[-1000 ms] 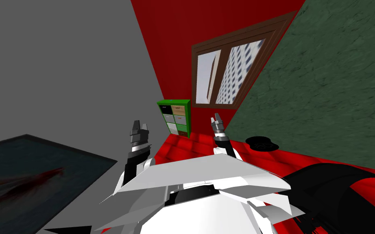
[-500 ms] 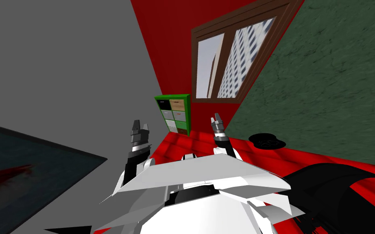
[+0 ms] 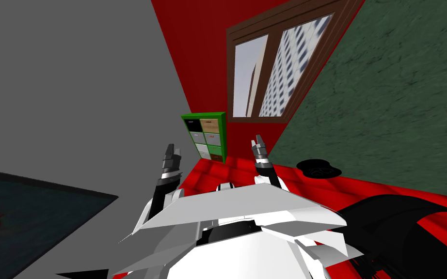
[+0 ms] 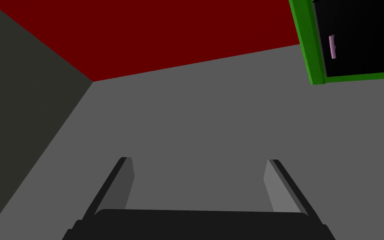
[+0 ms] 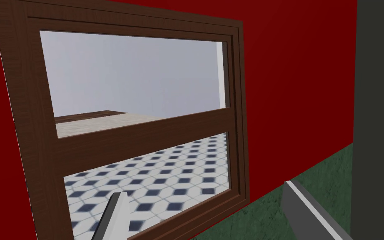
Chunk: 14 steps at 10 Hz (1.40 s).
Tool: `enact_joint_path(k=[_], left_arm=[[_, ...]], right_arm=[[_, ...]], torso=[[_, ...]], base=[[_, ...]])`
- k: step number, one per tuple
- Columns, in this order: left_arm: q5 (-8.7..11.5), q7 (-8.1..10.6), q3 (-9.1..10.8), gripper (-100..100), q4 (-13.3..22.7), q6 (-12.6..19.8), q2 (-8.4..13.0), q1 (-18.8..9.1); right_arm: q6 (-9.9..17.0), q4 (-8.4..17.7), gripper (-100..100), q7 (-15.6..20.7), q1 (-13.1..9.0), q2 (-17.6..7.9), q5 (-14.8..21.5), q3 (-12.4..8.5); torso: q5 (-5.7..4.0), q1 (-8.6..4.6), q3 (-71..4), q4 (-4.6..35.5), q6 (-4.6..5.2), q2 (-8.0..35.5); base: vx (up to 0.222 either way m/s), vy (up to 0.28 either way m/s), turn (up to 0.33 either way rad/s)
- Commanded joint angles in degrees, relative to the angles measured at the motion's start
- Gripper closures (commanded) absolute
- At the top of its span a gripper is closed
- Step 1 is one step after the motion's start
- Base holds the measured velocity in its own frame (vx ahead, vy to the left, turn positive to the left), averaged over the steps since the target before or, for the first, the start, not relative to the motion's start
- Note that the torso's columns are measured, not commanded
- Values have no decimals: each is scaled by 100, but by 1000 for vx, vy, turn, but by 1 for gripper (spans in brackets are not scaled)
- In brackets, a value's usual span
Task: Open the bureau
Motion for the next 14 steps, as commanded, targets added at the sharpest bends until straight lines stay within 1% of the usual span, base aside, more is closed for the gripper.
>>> enact_joint_path(k=[1, 4, 7, 13, 14], left_arm=[[-64, -46, -58, -100, 352, -49, 136, -119], [-136, -94, -114, -100, 779, -90, 209, -272], [-207, -140, -169, -100, 1201, -131, 217, -421], [-328, -219, -264, -100, 1932, -200, 83, -680], [-365, -243, -293, -100, 2154, -221, 34, -759]], right_arm=[[0, 0, 0, 0, 0, 0, 0, 0], [0, 0, 0, 0, 1, 0, 0, 0], [0, 0, 0, 0, 0, 0, 0, 0], [0, 0, 0, 0, 0, 0, 0, 0], [0, 0, 0, 0, 0, 0, 0, 0]], torso=[[-1, -3, 1, 0, 0, 1], [0, -1, -2, -1, 0, -2], [-1, -1, 5, 3, 0, 8], [0, 0, 3, 2, 0, 6], [-1, -4, 1, 1, 0, 2]], base=[[130, -23, -42], [134, -18, -45], [111, -26, -43], [103, -12, -38], [126, -21, -57]])
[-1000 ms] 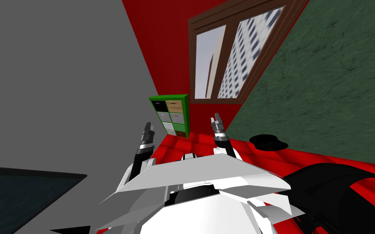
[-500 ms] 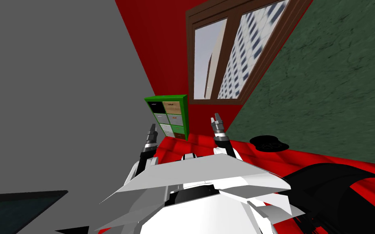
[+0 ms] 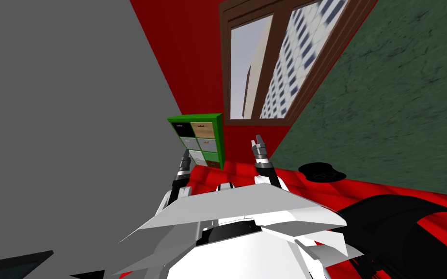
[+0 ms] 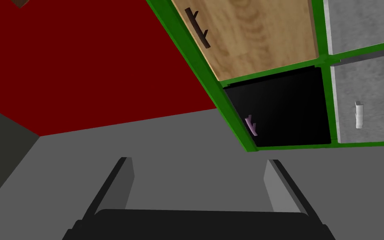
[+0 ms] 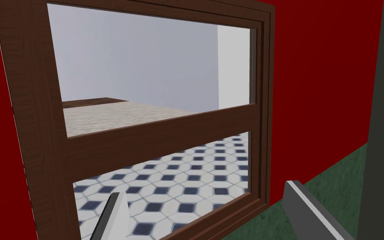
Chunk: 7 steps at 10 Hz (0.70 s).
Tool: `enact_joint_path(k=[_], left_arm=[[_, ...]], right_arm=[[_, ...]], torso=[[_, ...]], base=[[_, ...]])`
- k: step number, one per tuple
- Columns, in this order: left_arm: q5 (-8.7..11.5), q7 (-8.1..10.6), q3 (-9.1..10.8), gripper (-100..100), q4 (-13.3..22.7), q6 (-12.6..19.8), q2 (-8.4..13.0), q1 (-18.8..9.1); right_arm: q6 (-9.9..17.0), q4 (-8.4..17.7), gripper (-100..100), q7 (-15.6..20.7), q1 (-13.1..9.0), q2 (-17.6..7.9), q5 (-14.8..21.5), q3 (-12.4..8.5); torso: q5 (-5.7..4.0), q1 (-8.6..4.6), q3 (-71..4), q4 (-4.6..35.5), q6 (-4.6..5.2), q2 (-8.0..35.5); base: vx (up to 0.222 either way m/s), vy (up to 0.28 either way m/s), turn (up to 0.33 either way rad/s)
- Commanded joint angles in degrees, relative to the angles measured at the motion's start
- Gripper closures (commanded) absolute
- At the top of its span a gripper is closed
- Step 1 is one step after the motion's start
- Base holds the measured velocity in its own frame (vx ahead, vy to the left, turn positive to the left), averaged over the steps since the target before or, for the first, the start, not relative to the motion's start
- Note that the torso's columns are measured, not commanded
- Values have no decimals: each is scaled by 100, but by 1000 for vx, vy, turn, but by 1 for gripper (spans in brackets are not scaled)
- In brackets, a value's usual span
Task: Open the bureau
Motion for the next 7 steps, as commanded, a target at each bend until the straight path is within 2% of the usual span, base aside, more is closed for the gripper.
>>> enact_joint_path(k=[1, 7], left_arm=[[-66, -42, -55, -100, 378, -34, -80, -120], [-193, -125, -154, -100, 1146, -105, -46, -392]], right_arm=[[0, 0, 0, 0, 0, 0, 0, 0], [0, 0, 0, 0, 0, 0, 0, 0]], torso=[[-1, -3, -5, -2, 0, -7], [1, 2, 2, 1, 0, 4]], base=[[134, -29, -50], [104, -11, -37]])
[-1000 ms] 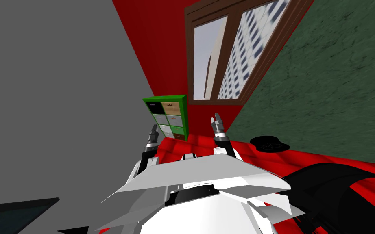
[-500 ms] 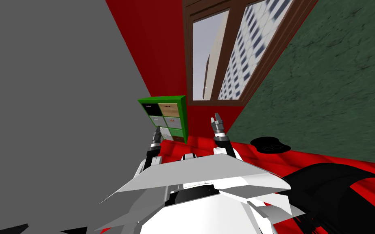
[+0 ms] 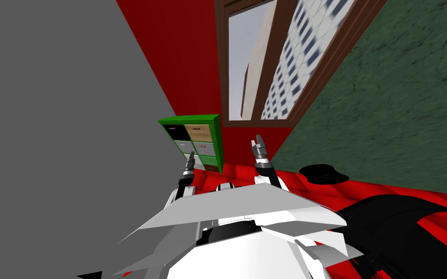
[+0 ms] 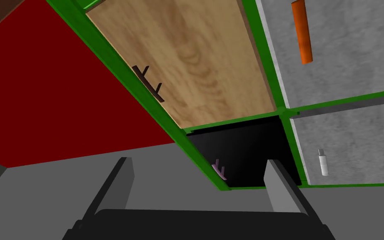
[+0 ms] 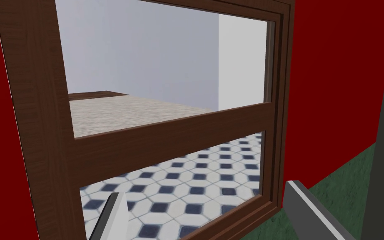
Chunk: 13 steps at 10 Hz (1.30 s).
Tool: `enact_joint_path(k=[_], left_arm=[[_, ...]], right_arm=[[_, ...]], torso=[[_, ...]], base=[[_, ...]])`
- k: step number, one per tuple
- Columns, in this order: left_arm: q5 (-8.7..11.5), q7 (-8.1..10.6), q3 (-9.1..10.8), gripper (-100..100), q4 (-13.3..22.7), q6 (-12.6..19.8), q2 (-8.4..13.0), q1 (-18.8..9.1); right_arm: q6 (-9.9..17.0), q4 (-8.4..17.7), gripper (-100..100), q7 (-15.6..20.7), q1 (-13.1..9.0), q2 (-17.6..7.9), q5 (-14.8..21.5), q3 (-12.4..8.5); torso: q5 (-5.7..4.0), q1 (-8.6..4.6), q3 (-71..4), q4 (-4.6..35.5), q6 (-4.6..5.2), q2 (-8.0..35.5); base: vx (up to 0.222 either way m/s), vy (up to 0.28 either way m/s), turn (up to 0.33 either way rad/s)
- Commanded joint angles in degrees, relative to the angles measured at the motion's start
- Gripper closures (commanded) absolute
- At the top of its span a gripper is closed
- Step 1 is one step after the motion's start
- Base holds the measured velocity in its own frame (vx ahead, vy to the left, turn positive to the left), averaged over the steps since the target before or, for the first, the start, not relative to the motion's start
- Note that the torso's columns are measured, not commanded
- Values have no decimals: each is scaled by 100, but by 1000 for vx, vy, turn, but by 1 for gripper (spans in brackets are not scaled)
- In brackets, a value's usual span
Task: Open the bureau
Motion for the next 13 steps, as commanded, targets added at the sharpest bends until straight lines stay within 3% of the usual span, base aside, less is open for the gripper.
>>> enact_joint_path(k=[1, 5, 13], left_arm=[[-63, -43, -51, -100, 378, -50, 47, -120], [-164, -109, -131, -100, 991, -106, 155, -338], [-308, -202, -243, -100, 1881, -184, 305, -649]], right_arm=[[0, 0, 0, 0, 0, 0, 0, 0], [0, 0, 0, 0, 1, 0, 0, 0], [0, 0, 0, 0, 0, 0, 0, 0]], torso=[[-1, -2, -4, -2, 0, -8], [0, -2, -3, -1, 0, -6], [0, 0, 1, 0, 0, 2]], base=[[124, -14, -59], [136, -21, -46], [95, -2, -33]])
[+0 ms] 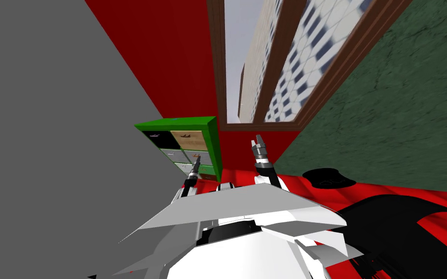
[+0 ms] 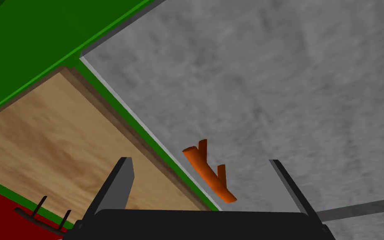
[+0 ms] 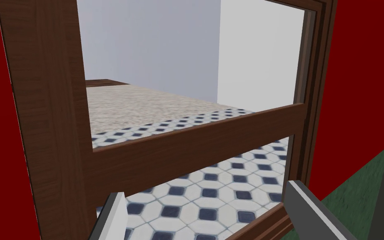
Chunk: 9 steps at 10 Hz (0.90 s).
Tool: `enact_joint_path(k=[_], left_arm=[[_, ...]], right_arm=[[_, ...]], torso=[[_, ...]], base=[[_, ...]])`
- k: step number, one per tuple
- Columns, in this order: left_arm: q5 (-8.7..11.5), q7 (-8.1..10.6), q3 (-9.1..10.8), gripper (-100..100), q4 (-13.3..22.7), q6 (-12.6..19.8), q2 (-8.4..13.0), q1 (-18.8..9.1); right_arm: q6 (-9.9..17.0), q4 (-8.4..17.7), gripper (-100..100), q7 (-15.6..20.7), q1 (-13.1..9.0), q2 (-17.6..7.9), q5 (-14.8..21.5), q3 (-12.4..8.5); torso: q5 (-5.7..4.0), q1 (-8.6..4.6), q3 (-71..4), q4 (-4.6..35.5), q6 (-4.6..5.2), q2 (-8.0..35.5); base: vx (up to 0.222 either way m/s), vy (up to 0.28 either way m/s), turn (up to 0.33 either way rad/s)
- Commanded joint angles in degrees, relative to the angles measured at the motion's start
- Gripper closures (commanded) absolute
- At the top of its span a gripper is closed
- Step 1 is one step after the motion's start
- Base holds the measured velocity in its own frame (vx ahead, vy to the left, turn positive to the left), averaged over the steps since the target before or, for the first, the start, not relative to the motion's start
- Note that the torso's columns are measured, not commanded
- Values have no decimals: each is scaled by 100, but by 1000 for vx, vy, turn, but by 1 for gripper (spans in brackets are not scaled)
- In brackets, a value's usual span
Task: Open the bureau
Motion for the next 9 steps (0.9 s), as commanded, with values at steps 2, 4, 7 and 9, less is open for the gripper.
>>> enact_joint_path(k=[2, 4, 7, 9], left_arm=[[-5, 26, 5, -100, 13, 175, 75, -123], [-7, 15, 6, -100, 40, 142, 66, -127], [-14, 40, -43, 100, -35, 128, 86, -69], [-10, 70, -56, 100, -91, 190, 123, -48]], right_arm=[[0, 0, 0, 0, -1, 0, 0, 0], [0, 0, 0, 0, 0, 0, 0, 0], [1, 0, 0, 0, -2, 1, 0, 0], [1, 1, 0, 0, -3, 0, 0, 0]], torso=[[1, 3, 8, 3, -1, 13], [-1, -5, -6, -3, 0, -11], [12, 24, -7, -18, -6, -22], [9, 31, 6, -4, -15, 7]], base=[[50, -4, -14], [57, -17, -10], [-66, 15, 12], [-166, 37, 15]])
